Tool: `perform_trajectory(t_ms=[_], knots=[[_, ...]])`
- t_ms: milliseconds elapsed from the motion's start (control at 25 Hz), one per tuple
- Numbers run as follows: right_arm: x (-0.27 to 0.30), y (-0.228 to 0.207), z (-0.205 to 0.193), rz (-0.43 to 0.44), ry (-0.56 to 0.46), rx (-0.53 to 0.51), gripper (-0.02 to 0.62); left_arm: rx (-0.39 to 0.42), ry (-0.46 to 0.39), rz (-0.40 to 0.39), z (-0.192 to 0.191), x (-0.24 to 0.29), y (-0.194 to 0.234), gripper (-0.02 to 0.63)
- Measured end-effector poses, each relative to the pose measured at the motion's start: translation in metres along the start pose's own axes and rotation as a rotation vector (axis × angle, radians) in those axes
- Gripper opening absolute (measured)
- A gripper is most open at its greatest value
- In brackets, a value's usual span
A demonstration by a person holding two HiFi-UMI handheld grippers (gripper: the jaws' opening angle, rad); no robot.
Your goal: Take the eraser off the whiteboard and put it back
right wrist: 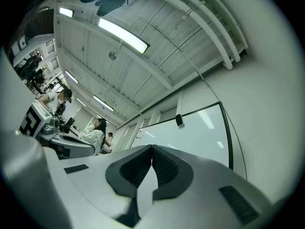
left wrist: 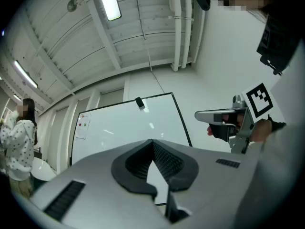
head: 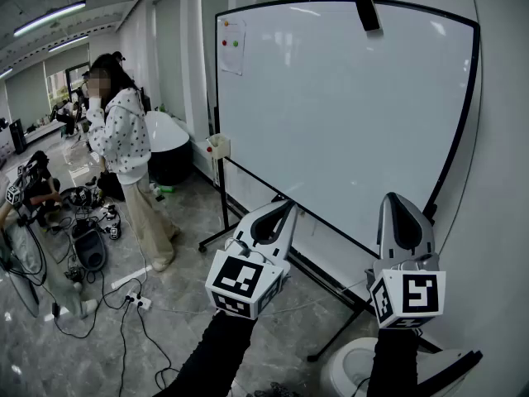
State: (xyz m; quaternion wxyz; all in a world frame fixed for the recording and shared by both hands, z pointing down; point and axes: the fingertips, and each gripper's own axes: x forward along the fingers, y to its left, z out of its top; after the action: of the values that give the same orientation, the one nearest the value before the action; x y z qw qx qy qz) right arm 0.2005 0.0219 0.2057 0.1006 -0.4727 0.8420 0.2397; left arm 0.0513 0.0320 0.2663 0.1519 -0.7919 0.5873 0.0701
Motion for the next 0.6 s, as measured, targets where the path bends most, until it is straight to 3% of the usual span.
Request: perform_trajectory(t_ms=[600], knots=[[0.093,-0.005,-0.047,-0.043,0.012,0.012,0.009,-0.017,-0.042,-0.029,-0.027,0.085,0.071,0.006]])
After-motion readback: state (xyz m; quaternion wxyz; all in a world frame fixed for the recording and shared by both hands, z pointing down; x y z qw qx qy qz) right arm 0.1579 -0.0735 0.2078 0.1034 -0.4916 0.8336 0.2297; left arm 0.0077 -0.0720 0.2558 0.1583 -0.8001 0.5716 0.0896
